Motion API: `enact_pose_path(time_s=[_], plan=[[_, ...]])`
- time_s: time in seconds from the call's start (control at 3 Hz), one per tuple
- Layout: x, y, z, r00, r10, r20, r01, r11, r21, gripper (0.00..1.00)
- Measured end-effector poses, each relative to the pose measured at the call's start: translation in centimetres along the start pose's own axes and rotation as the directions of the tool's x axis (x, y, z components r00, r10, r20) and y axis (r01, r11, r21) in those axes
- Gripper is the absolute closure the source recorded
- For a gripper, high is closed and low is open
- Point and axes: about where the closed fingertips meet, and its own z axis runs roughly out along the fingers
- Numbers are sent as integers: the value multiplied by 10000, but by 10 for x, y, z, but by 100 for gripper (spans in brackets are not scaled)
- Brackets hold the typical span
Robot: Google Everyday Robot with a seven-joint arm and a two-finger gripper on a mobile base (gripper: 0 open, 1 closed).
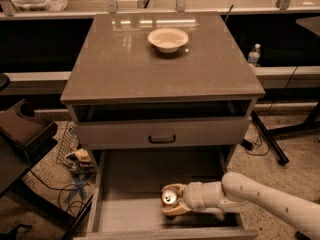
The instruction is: Pick coke can from middle drawer and place on counter
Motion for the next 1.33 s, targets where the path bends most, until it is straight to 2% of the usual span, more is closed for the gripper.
enact_pose_path(time_s=[0.33, 0.67, 1.0, 1.33], plan=[[-39, 20, 3, 9992, 346, -174, -354, 9983, -467, 100], [-127, 25, -26, 9972, 748, 46, -743, 9952, -635, 100], [-193, 19, -52, 9939, 1082, 226, -1070, 9930, -491, 100], [-240, 11, -70, 9913, 1237, 458, -1223, 9919, -336, 100]])
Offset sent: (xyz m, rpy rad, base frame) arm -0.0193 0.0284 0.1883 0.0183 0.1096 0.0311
